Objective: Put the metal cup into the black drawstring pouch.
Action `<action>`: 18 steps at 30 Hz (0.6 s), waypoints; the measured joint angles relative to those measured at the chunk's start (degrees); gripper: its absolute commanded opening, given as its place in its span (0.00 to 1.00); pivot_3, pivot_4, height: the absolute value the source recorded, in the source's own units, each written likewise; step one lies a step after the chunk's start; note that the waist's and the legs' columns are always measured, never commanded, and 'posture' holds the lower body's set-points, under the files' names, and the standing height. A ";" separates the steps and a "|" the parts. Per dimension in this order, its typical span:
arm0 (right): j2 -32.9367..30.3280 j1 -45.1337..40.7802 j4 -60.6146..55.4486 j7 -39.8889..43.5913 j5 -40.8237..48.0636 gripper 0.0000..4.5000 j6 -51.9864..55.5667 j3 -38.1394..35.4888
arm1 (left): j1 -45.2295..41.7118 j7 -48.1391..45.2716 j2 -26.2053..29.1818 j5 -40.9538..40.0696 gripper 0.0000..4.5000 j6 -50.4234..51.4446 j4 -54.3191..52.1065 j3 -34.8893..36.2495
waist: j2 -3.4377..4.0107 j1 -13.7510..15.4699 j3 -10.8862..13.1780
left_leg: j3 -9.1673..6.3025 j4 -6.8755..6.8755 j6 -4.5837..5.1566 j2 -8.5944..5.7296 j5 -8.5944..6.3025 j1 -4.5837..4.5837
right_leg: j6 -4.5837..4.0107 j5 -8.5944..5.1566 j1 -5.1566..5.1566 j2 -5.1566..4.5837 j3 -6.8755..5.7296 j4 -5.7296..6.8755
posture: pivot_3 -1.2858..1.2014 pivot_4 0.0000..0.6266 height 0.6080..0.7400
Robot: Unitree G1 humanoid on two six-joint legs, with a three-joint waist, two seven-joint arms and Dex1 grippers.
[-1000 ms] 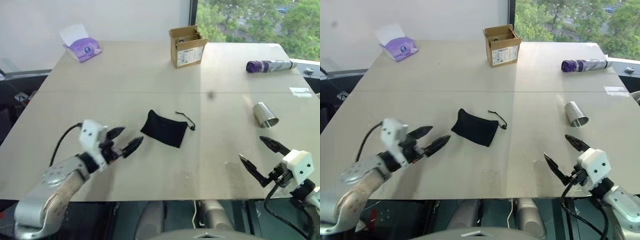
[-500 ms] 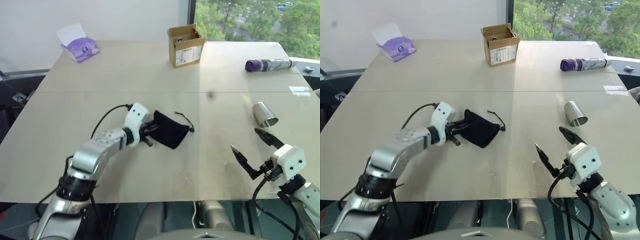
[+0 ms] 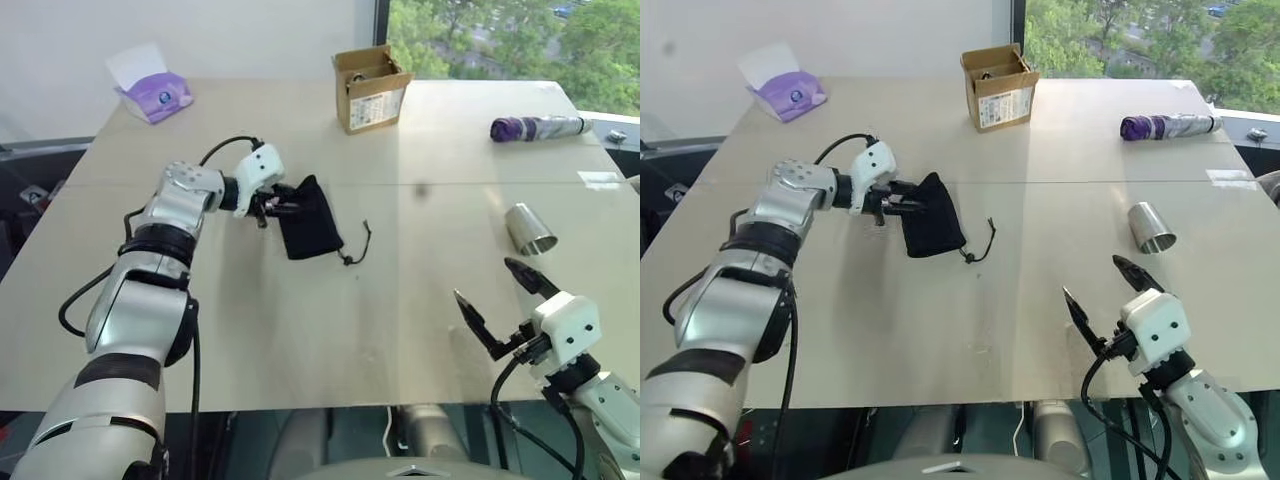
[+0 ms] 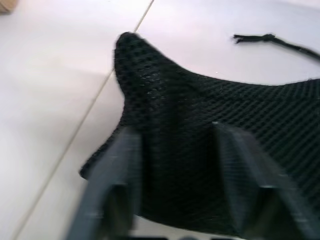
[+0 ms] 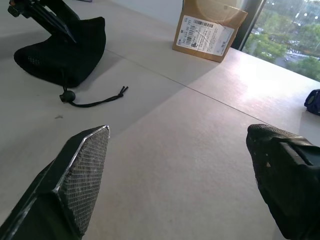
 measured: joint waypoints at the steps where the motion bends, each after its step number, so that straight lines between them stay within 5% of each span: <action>1: -0.10 -0.14 -0.60 0.08 0.23 1.00 0.22 0.19 | 2.55 -0.59 1.50 -1.60 0.70 3.64 -5.74 1.69 | 0.03 -0.63 0.01 | 0.01 -0.02 0.00 0.02 0.00 -0.07 | 0.00 0.01 -0.09 -0.02 0.03 0.00 | 0.52 0.24 1.00; 2: -0.44 0.06 -1.43 0.24 0.76 1.00 0.46 0.18 | 9.04 -0.11 4.35 -4.52 0.70 9.74 -18.38 5.06 | 0.05 -1.29 0.01 | 0.08 -0.11 -0.01 0.05 0.00 0.04 | -0.01 0.01 -0.09 -0.05 0.22 0.01 | 0.52 0.24 1.00; 4: -0.60 0.28 -1.62 0.26 1.00 1.00 0.83 -0.06 | 12.04 0.41 5.25 -6.18 0.70 13.59 -24.57 6.48 | 0.04 -1.35 0.01 | 0.05 -0.18 -0.01 0.02 0.00 0.06 | -0.02 -0.01 -0.07 -0.11 0.14 0.00 | 0.52 0.24 1.00; 6: -1.59 -0.51 -1.46 1.34 1.34 1.00 1.15 0.42 | 27.09 6.93 7.61 -8.05 0.70 20.72 -48.55 12.34 | 0.11 -1.53 0.01 | 0.05 -0.25 -0.01 0.21 -0.01 0.24 | -0.01 0.00 -0.06 -0.19 0.40 0.00 | 0.52 0.24 1.00; 9: -2.79 -1.96 -0.26 2.56 1.42 1.00 1.16 0.80 | 39.19 15.42 6.37 -7.52 0.70 26.52 -67.61 13.19 | 0.07 -0.14 0.01 | 0.05 -0.10 -0.01 0.03 -0.01 0.16 | 0.00 0.00 0.00 -0.18 0.17 0.00 | 0.52 0.24 1.00; 13: -3.70 -2.86 0.28 3.85 1.82 1.00 1.06 0.85 | 43.50 22.50 4.72 -3.62 0.70 27.47 -76.71 11.35 | 0.12 1.60 0.04 | -0.08 0.29 0.00 0.00 0.01 0.29 | 0.01 -0.01 0.35 -0.10 -0.02 0.03 | 0.52 0.24 1.00; 18: -3.64 -1.07 0.37 4.00 1.97 1.00 0.75 1.04 | 43.18 28.42 6.10 5.40 0.70 22.68 -75.21 8.36 | 0.13 1.26 0.03 | 0.02 0.36 0.00 0.02 0.02 0.56 | 0.07 -0.19 0.60 -0.07 0.05 0.03 | 0.52 0.24 1.00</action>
